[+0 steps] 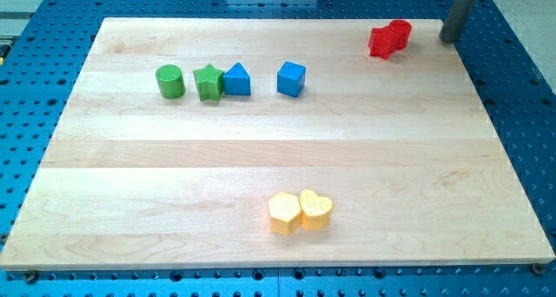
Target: Make a diagonal with the red blocks
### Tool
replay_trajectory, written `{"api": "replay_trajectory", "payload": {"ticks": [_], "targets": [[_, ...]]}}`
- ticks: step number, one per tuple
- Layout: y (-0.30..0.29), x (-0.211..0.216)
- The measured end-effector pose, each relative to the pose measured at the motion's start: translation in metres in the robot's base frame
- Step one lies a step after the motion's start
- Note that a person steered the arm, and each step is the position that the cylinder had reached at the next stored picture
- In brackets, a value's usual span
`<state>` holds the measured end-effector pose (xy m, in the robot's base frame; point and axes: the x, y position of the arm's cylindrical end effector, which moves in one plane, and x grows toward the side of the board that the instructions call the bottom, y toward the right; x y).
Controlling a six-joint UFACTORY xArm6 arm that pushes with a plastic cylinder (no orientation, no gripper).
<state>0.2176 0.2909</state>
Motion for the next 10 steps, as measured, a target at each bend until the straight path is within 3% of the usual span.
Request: {"api": "replay_trajectory", "payload": {"ticks": [1,2,3,5,6,7,8,9,10], "targets": [[-0.053,-0.023],[-0.097,0.010],[-0.094,0.061],[-0.169,0.145],[-0.234,0.195],[-0.192,0.160],[-0.256,0.162],[-0.344,0.241],[-0.367,0.255]]}}
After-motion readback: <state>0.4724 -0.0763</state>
